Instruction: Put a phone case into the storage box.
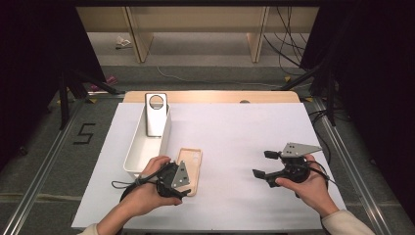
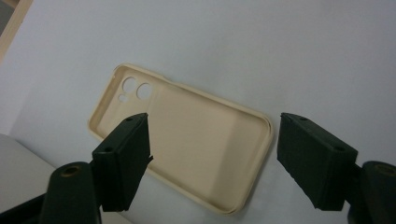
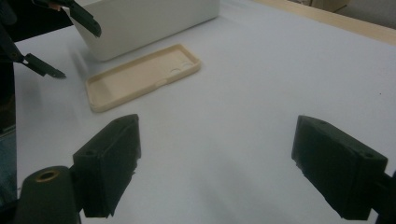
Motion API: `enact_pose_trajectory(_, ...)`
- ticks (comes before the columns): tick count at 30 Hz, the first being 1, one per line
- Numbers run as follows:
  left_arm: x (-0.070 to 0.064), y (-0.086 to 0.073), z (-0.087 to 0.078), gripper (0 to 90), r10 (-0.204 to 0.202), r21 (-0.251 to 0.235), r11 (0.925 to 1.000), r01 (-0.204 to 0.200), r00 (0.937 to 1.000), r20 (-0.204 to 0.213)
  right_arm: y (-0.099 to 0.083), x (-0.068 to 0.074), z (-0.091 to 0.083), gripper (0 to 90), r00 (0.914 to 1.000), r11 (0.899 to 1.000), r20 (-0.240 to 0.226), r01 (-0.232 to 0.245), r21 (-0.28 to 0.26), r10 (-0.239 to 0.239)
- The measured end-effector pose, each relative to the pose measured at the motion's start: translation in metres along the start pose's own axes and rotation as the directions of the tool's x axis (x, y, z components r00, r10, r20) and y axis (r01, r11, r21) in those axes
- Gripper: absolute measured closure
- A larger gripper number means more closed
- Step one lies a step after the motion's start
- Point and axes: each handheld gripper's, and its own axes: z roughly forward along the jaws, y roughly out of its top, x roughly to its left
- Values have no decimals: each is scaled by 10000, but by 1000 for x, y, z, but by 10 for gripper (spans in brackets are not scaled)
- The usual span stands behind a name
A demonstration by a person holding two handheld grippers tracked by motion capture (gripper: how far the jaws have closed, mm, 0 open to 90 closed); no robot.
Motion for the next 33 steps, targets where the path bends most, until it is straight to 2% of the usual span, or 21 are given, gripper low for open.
enact_pose_trajectory(4, 2, 0, 2, 252, 149, 191, 9997, -149, 9999, 4, 0, 1, -2, 164, 10000, 10000, 1, 7, -54, -7)
enact_pose_trajectory(7, 4, 0, 2, 258, 403, 411, 9983, -402, 9992, -9, 0, 1, -3, 164, 10000, 10000, 42, -18, -53, 19)
enact_pose_trajectory(13, 1, 3, 5, 280, 1183, 997, 9877, -1202, 9927, 245, 1, 5, -3, 164, 10000, 10000, 72, 57, 46, -57)
enact_pose_trajectory(15, 0, 6, 7, 282, 1584, 1234, 9790, -1625, 9865, 424, 1, 5, -3, 164, 9999, 10000, 87, 62, 41, -63)
enact_pose_trajectory(17, -1, 7, 10, 293, 1775, 1441, 9724, -1833, 9827, 525, 1, 5, -3, 164, 9999, 10000, 105, 33, 44, -33)
enact_pose_trajectory(20, 1, 10, 14, 308, 2182, 1875, 9559, -2258, 9740, 606, 0, 5, -3, 164, 9999, 9999, 113, 50, 87, -51)
enact_pose_trajectory(22, 1, 12, 16, 309, 2380, 2035, 9477, -2458, 9693, 623, 0, 5, -4, 164, 9999, 10000, 123, 31, 62, -32)
enact_pose_trajectory(26, 0, 13, 20, 310, 2577, 2234, 9373, -2676, 9635, 732, 0, 4, -5, 164, 9999, 10000, 155, 31, 35, -31)
enact_pose_trajectory(27, 1, 13, 20, 311, 2694, 2292, 9323, -2796, 9601, 756, 0, 5, -6, 164, 9999, 10000, 160, 33, 31, -34)
enact_pose_trajectory(30, 0, 12, 22, 312, 2701, 2453, 9274, -2824, 9593, 829, 0, 5, -6, 164, 9999, 10000, 167, 29, -8, -29)
enact_pose_trajectory(31, 0, 12, 23, 315, 2868, 2485, 9213, -2991, 9542, 853, 0, 5, -7, 164, 9999, 10000, 166, 29, -2, -29)
enact_pose_trajectory(32, -1, 11, 24, 317, 2795, 2522, 9222, -2933, 9559, 898, 0, 5, -7, 164, 9999, 10000, 166, 24, -4, -24)
enact_pose_trajectory(33, -1, 11, 25, 320, 2843, 2546, 9198, -2985, 9543, 917, 0, 5, -7, 164, 9999, 10000, 166, 27, -1, -27)
